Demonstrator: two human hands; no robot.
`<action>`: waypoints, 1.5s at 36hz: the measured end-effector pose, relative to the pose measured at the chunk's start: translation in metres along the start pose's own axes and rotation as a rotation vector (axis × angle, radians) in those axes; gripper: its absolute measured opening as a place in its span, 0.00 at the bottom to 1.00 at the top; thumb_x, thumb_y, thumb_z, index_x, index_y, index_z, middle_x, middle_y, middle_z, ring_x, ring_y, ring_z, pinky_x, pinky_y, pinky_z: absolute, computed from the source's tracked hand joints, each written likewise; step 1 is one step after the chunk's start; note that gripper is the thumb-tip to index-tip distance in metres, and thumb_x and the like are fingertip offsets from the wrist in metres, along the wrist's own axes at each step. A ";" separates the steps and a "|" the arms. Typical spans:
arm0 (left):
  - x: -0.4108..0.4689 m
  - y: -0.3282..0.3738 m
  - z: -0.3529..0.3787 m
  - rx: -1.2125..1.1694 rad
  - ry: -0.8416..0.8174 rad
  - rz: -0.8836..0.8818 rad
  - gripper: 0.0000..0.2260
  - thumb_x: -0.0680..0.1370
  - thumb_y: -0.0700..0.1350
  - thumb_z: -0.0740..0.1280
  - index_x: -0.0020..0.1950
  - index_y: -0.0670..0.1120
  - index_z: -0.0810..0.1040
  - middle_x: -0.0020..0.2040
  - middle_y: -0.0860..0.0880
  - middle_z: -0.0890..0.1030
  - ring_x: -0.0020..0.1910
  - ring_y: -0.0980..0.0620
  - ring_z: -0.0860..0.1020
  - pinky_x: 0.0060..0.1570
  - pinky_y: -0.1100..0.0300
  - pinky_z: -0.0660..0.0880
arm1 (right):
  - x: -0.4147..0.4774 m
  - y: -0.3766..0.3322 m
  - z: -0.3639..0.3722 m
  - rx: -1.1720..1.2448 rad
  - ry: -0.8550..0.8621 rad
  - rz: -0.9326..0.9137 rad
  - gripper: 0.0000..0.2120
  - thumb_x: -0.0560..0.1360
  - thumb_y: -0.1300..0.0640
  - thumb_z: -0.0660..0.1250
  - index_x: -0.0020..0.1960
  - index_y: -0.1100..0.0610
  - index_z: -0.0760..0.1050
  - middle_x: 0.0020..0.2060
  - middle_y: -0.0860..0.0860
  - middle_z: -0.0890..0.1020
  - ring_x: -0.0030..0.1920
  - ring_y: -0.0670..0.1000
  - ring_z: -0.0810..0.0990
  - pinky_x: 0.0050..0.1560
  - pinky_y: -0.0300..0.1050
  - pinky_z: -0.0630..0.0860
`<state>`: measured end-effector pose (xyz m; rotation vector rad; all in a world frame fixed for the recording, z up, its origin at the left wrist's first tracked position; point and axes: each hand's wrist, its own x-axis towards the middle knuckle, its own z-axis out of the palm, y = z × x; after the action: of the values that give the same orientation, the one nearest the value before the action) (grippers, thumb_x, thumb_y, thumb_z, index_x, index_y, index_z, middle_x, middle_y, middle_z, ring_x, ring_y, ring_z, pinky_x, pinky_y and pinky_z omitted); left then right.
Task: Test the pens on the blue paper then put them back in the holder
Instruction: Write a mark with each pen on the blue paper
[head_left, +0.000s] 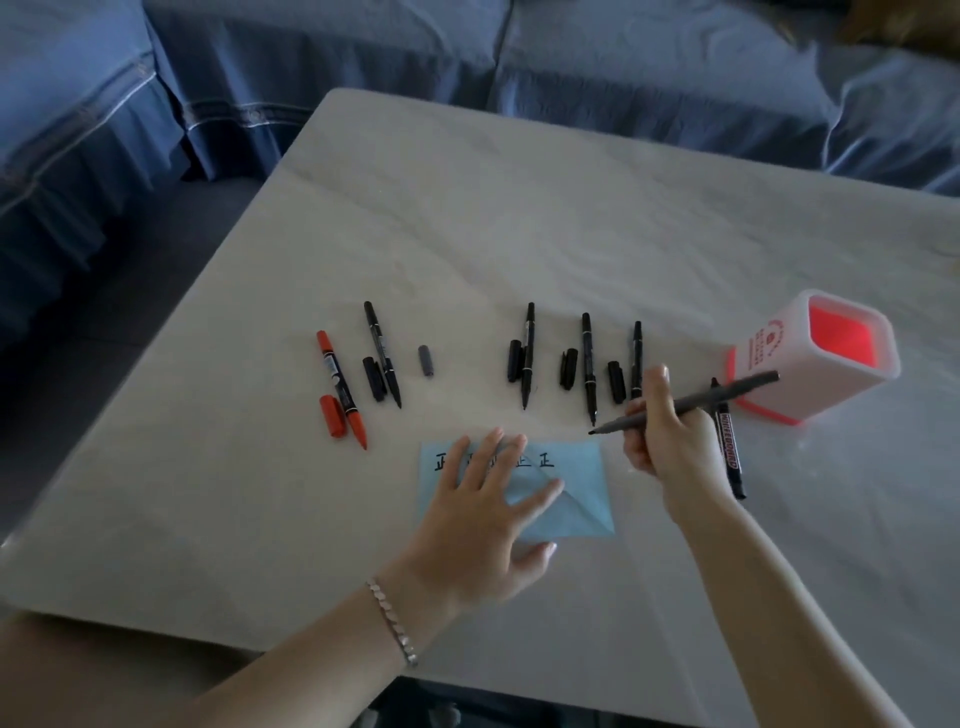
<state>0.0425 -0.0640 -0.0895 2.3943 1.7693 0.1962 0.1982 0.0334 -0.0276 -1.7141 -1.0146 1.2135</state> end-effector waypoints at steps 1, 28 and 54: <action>-0.001 -0.001 -0.001 0.012 -0.002 -0.001 0.25 0.71 0.64 0.56 0.66 0.58 0.70 0.67 0.40 0.71 0.68 0.40 0.69 0.65 0.38 0.61 | 0.003 -0.004 -0.001 -0.044 -0.034 0.013 0.22 0.77 0.45 0.58 0.32 0.57 0.72 0.15 0.46 0.69 0.15 0.43 0.65 0.18 0.33 0.62; -0.019 -0.040 -0.001 -0.100 0.042 -0.044 0.24 0.70 0.65 0.58 0.65 0.61 0.69 0.68 0.42 0.71 0.68 0.41 0.68 0.66 0.40 0.58 | 0.025 -0.048 0.130 -1.179 -0.485 -0.338 0.17 0.74 0.50 0.67 0.53 0.64 0.72 0.43 0.58 0.77 0.48 0.60 0.77 0.39 0.43 0.69; -0.020 -0.039 0.002 -0.105 0.138 -0.020 0.22 0.70 0.64 0.58 0.63 0.60 0.66 0.64 0.42 0.73 0.66 0.40 0.68 0.63 0.38 0.62 | -0.002 -0.049 0.198 -1.243 -0.645 -0.336 0.16 0.72 0.56 0.65 0.30 0.59 0.64 0.25 0.51 0.69 0.25 0.48 0.66 0.24 0.39 0.62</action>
<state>0.0004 -0.0725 -0.0994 2.3396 1.7911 0.4504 -0.0007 0.0793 -0.0282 -1.8197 -2.7274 0.9313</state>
